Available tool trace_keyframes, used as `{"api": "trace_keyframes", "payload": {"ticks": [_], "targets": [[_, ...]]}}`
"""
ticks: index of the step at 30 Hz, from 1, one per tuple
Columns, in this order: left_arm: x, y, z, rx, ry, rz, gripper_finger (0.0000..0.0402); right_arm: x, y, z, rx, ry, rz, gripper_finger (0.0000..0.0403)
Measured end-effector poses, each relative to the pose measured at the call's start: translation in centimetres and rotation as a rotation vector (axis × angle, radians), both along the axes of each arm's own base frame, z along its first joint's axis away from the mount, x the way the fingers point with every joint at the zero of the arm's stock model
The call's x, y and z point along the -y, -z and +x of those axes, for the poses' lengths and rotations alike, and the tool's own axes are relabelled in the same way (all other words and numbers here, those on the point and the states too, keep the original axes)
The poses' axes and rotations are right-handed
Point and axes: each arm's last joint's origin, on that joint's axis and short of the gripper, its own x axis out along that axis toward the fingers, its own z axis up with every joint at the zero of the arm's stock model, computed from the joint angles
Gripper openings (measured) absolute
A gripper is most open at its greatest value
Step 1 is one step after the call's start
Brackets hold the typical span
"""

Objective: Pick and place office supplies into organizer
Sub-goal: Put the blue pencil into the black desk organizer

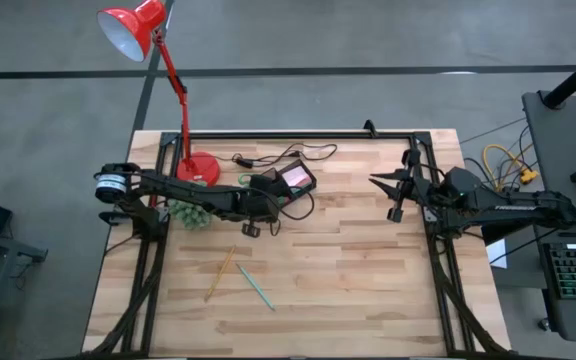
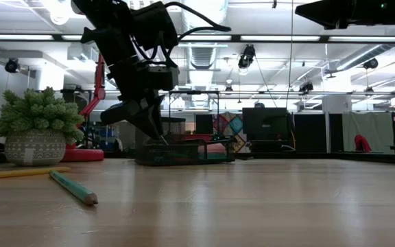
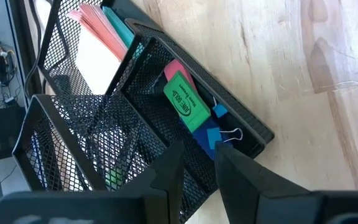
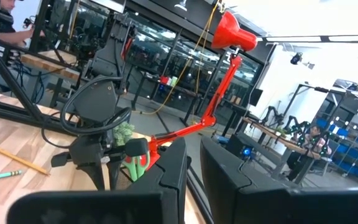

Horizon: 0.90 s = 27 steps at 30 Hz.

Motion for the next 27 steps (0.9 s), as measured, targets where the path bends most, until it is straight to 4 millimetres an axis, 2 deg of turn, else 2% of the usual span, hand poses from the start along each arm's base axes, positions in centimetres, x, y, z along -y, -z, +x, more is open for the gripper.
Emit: {"api": "trace_keyframes", "payload": {"ticks": [12, 22, 27], "targets": [[0.9, -0.6, 0.5, 0.024, 0.034, -0.011, 0.0076, 0.0, 0.1, 0.0, -0.015, 0.000, 0.001, 0.0038], [3.6, -1.3, 0.8, 0.038, 0.119, -0.015, 0.0076, 0.0, 0.1, 0.0, -0.015, 0.000, 0.001, 0.0038], [5.3, -1.0, 0.2, 0.014, 0.121, -0.066, 0.0076, 0.0, 0.1, 0.0, -0.015, 0.000, 0.001, 0.0038]]}}
